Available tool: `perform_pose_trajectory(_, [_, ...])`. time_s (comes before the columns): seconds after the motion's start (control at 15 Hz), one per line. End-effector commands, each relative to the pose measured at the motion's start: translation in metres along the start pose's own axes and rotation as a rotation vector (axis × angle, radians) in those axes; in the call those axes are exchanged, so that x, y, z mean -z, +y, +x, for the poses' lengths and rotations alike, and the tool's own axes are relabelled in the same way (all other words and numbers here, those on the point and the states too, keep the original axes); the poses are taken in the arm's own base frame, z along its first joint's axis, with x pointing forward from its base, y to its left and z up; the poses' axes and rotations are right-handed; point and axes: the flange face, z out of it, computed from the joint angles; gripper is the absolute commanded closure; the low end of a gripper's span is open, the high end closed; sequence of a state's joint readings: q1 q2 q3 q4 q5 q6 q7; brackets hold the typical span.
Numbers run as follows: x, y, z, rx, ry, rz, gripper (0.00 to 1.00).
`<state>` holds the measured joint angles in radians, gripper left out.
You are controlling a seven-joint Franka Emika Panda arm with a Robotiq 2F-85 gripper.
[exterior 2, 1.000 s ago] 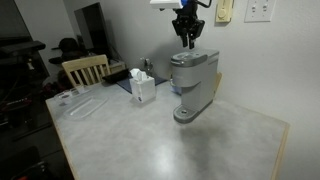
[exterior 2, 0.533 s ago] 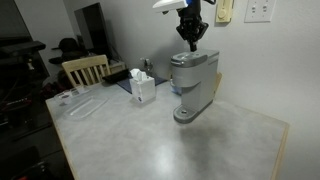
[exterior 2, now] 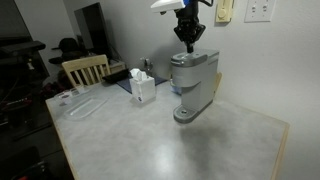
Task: Press the button on the top of the coffee maker
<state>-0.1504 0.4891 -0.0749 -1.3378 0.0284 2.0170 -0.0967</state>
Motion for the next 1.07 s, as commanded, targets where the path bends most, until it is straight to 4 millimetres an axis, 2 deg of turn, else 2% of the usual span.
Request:
perform_pose_trajectory(0.0, [-0.003, -0.003, -0.001, -0.003, -0.036, 0.042, 1.0])
perform_pose_trajectory(0.53, [-0.01, -0.005, -0.007, -0.02, -0.07, 0.067, 1.0])
perform_pose_trajectory(1.0, [-0.024, -0.01, -0.016, -0.014, -0.111, 0.075, 1.0])
